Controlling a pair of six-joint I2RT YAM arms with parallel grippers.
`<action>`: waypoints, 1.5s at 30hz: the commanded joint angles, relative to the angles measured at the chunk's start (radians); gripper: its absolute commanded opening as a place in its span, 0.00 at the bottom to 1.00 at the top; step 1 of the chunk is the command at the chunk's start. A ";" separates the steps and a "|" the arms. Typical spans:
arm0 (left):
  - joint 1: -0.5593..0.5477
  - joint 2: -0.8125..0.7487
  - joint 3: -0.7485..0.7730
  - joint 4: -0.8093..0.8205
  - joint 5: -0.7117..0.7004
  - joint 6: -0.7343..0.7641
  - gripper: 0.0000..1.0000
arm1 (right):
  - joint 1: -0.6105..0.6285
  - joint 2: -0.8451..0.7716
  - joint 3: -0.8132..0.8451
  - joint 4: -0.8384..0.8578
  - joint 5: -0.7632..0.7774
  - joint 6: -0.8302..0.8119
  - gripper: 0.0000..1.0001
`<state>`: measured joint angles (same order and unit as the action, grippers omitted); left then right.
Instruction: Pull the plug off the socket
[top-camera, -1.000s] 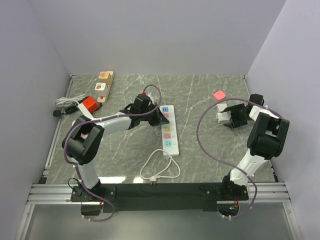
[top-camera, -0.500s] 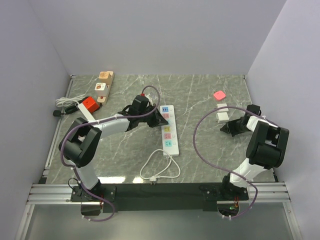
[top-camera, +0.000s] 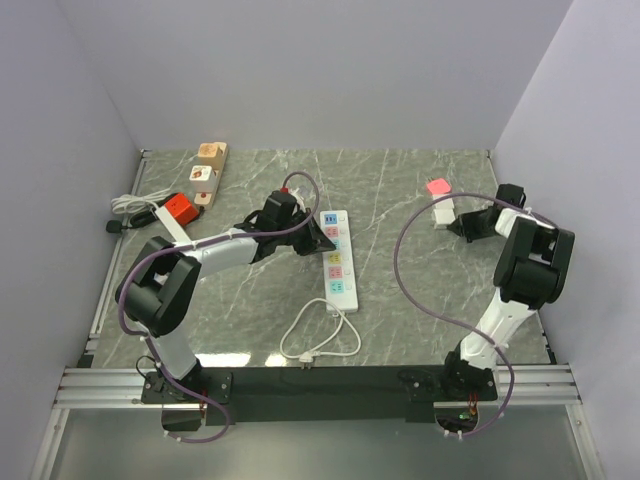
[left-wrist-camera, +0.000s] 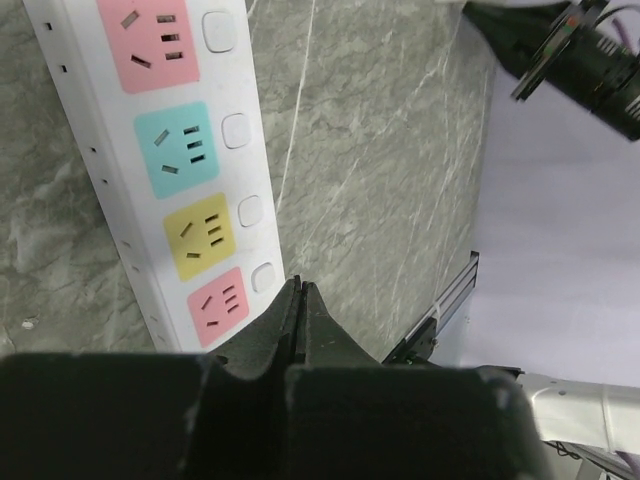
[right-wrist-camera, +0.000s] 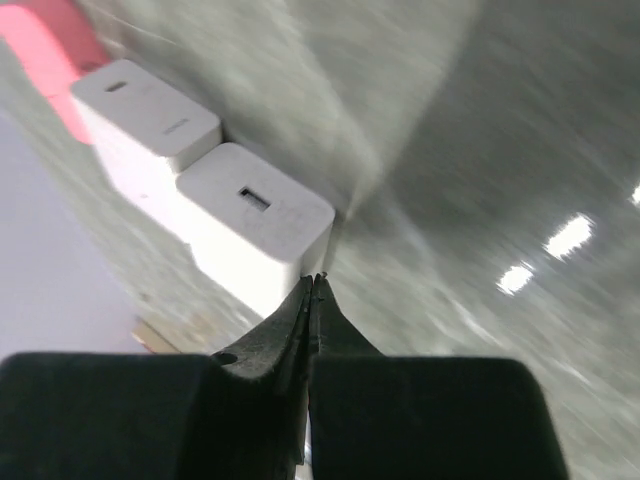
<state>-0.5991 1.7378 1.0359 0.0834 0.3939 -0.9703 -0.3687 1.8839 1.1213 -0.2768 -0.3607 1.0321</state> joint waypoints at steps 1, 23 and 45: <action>0.001 -0.053 0.006 -0.002 -0.016 0.016 0.01 | 0.013 0.041 0.101 0.070 -0.026 0.022 0.00; 0.015 -0.438 -0.071 -0.226 -0.208 0.050 0.01 | 0.562 -0.373 0.067 -0.305 0.232 -0.514 0.75; 0.079 -0.828 -0.277 -0.387 -0.348 0.019 0.01 | 1.071 0.018 0.314 -0.400 0.549 -0.564 0.95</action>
<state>-0.5304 0.9409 0.7662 -0.3019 0.0654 -0.9554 0.6773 1.8828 1.3857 -0.6483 0.1188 0.4770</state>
